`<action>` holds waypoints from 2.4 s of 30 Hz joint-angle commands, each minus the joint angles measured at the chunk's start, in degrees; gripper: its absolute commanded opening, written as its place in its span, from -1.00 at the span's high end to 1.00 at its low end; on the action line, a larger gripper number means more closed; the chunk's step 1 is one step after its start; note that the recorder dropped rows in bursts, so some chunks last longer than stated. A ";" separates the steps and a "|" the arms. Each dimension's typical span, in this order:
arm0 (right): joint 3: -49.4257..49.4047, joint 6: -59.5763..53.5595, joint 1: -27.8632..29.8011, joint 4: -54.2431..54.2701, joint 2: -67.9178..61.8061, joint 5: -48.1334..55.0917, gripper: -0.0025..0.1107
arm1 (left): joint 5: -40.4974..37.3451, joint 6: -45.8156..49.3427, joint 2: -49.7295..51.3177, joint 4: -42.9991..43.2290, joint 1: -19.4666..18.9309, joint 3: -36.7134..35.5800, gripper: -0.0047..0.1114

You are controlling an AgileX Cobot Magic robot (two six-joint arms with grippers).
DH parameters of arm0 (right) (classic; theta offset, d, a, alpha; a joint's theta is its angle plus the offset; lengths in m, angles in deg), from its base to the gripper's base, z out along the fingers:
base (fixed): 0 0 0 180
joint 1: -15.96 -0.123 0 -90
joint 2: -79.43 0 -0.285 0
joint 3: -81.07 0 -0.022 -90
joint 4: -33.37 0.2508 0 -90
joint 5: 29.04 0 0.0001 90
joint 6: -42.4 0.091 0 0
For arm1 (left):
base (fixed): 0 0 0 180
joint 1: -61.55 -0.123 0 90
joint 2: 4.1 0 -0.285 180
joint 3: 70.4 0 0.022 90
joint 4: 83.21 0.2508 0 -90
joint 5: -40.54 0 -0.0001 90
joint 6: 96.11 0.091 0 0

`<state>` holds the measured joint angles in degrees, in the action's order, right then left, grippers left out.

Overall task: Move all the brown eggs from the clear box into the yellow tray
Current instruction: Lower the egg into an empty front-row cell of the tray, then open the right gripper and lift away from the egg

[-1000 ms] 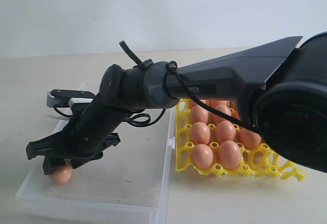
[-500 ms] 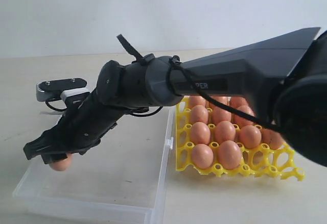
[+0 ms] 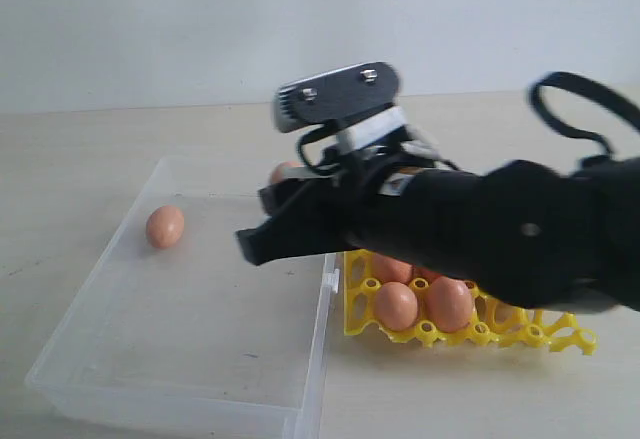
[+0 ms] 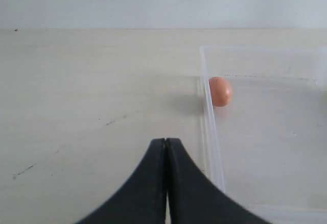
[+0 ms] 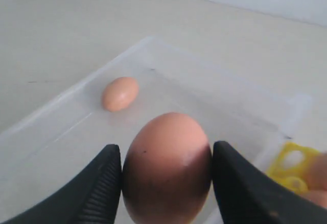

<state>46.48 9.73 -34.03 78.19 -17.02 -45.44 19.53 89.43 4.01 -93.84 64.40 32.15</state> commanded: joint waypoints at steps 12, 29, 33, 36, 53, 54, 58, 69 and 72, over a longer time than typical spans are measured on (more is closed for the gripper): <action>-17.00 0.74 25.53 -1.65 13.91 13.29 0.96 | 0.22 0.26 -0.32 -0.14 -0.06 0.23 0.92; -17.00 6.31 27.81 -6.18 7.32 17.81 0.96 | 0.22 0.26 -0.32 -0.14 -0.06 0.23 0.92; -17.00 6.31 27.81 -6.18 6.58 17.81 0.96 | 0.22 0.26 -0.32 -0.14 -0.06 0.23 0.92; -17.00 6.42 27.81 -6.18 6.34 17.28 0.96 | 0.22 0.26 -0.32 -0.14 -0.06 0.23 0.92; -17.00 7.28 27.81 -6.41 6.34 17.13 0.15 | 0.22 0.26 -0.32 -0.14 -0.06 0.23 0.92; -16.89 7.28 27.81 -6.41 6.34 17.13 0.09 | 0.22 0.26 -0.32 -0.14 -0.06 0.23 0.92; -16.43 7.28 27.81 -6.41 6.34 17.41 -0.05 | 0.22 0.26 -0.32 -0.14 -0.06 0.23 0.92; -12.17 7.28 27.53 -6.41 7.18 19.80 -0.05 | 0.22 0.26 -0.32 -0.14 -0.06 0.23 0.92; -8.59 7.28 27.09 -6.41 7.29 23.37 -0.05 | 0.22 0.26 -0.32 -0.14 -0.06 0.23 0.92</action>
<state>35.09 16.74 -6.55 72.32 -10.31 -24.90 19.53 89.43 4.01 -93.84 64.40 32.15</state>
